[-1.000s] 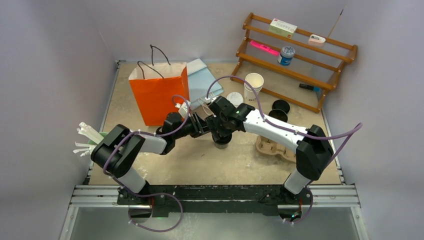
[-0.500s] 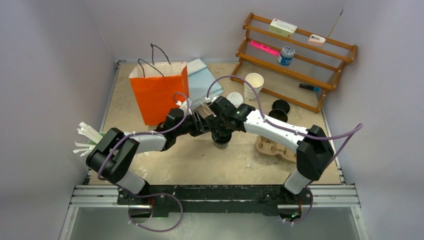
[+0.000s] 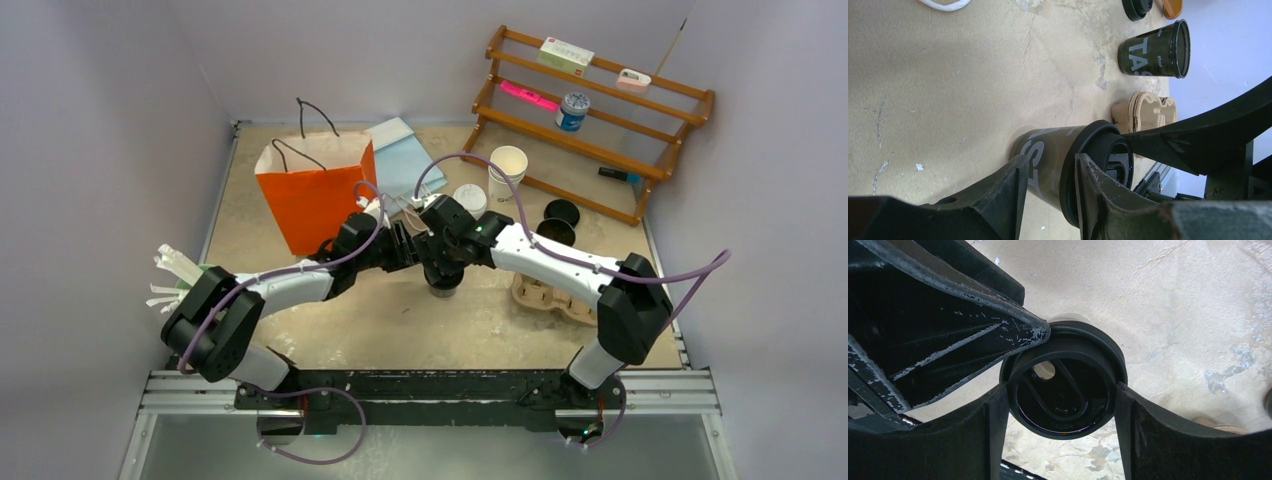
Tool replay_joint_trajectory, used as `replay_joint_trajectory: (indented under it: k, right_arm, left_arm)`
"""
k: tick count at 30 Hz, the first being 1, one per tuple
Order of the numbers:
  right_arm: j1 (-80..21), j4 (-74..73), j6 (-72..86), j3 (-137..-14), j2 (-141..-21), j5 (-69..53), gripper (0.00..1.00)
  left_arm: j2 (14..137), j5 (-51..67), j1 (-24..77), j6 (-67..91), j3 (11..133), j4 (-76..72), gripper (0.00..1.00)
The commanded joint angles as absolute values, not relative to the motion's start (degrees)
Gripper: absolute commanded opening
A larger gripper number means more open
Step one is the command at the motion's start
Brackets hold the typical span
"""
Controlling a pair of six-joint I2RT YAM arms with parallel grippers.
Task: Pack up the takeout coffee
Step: Close the cup lid on the coffee cup.
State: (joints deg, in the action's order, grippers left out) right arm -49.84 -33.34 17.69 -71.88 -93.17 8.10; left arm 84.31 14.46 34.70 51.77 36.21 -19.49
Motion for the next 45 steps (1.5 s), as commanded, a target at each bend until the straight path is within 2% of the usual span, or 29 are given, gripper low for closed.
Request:
replay_joint_trajectory:
  k: [1, 12, 34, 45]
  right_arm:
    - [-50.33, -39.58, 17.81, -66.31, -97.99, 3.82, 0.46]
    - [-50.34, -41.0, 19.23, -65.22, -99.49, 11.39, 0.44]
    - [-51.34, -41.48, 21.18, -59.28, -102.21, 14.25, 0.41]
    - [-51.91, -42.77, 24.05, -61.79, -99.25, 11.44, 0.41]
  left_arm:
    - [84.2, 11.75, 35.07, 47.53, 36.98, -10.31, 0.41]
    - [86.08, 12.22, 36.09, 49.5, 32.17, -14.91, 0.41]
    - [87.32, 11.87, 37.71, 50.09, 28.1, -18.27, 0.39]
    - [82.63, 12.23, 37.75, 47.81, 34.81, -12.22, 0.41]
